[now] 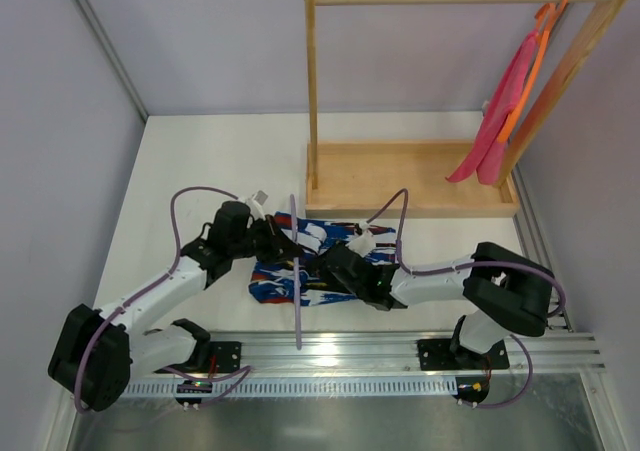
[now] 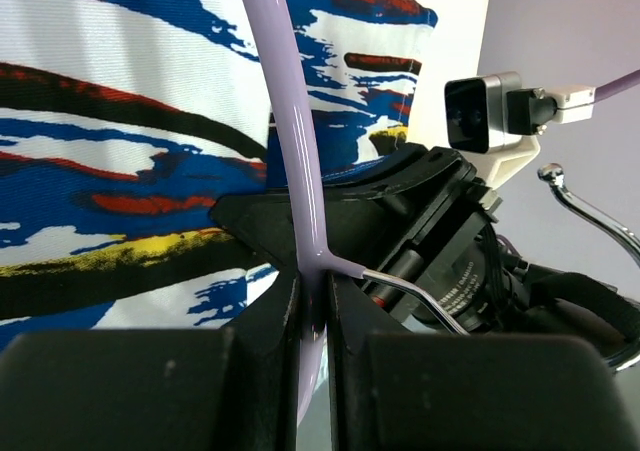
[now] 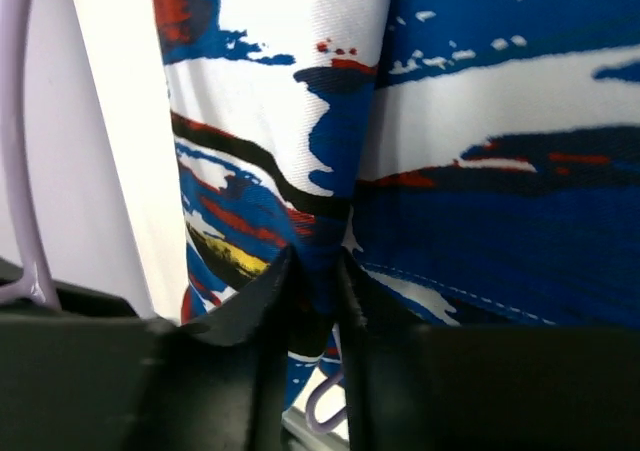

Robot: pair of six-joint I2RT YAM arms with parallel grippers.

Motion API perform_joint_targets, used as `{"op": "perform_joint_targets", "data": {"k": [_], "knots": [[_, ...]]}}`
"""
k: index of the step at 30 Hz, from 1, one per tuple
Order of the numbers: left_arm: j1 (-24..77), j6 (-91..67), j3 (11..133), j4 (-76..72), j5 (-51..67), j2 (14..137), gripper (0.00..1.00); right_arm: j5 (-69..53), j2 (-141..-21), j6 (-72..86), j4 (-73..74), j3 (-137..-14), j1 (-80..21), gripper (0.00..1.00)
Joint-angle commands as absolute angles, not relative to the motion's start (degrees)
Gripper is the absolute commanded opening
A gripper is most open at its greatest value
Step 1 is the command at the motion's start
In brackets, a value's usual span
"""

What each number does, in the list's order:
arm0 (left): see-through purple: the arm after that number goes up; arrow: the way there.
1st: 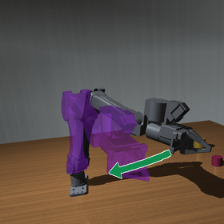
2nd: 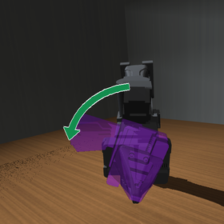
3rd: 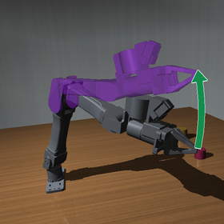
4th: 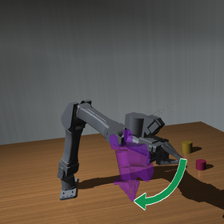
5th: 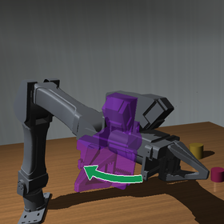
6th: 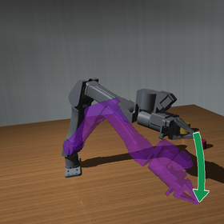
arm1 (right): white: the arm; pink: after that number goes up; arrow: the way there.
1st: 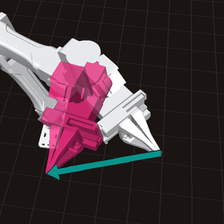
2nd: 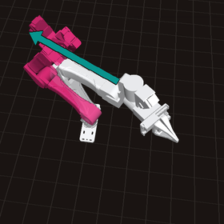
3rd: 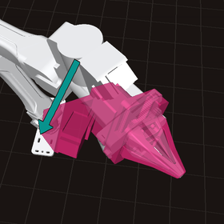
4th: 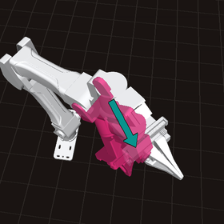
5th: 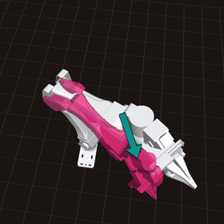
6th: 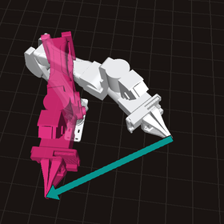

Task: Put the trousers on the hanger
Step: Place trousers on hanger

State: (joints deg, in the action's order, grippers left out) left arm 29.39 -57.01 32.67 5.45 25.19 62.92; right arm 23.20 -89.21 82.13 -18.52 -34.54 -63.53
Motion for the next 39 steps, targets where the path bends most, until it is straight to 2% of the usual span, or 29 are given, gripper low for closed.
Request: {"op": "perform_joint_targets", "data": {"k": [1,2,7,15,23,26,28,30,33,35,39], "knots": [[28.2,-55.6,35.1,6.8,25.2,64.1,0.0,24.2,-87.1,78.7,-22.2,-36.3,-62.0,0.12],[28.0,-55.0,35.7,9.1,23.4,64.3,0.0,24.0,-84.2,77.2,-21.3,-36.0,-61.2,0.04],[27.2,-50.4,39.0,20.3,17.1,64.3,0.0,17.7,-78.0,63.1,1.3,-39.1,-53.5,0.04],[27.1,-46.9,42.4,28.7,13.2,67.1,0.0,14.6,-72.3,56.3,7.1,-31.6,-50.6,0.04],[27.1,-43.3,44.6,36.8,-3.8,64.1,0.0,21.9,-62.1,51.5,19.6,-33.9,-49.5,0.04],[27.1,-43.5,43.9,35.5,-2.7,62.6,0.0,20.1,-61.2,47.3,18.9,-34.7,-49.0,0.04],[27.1,-45.4,41.3,31.1,3.1,61.8,0.0,13.5,-61.1,46.3,13.3,-33.7,-49.0,0.22],[27.1,-48.0,38.9,23.7,10.2,61.3,0.0,10.0,-60.0,48.9,8.7,-31.8,-49.7,0.5],[27.1,-50.4,37.2,21.1,13.3,62.6,0.0,10.6,-57.4,53.5,8.0,-31.5,-53.1,0.51],[27.1,-50.2,37.0,21.2,14.1,63.5,0.0,12.0,-56.0,52.6,9.1,-33.5,-55.5,0.45],[27.1,-50.6,36.7,20.3,15.1,64.1,0.0,5.4,-61.3,49.7,2.3,-39.1,-57.5,0.43]]}}
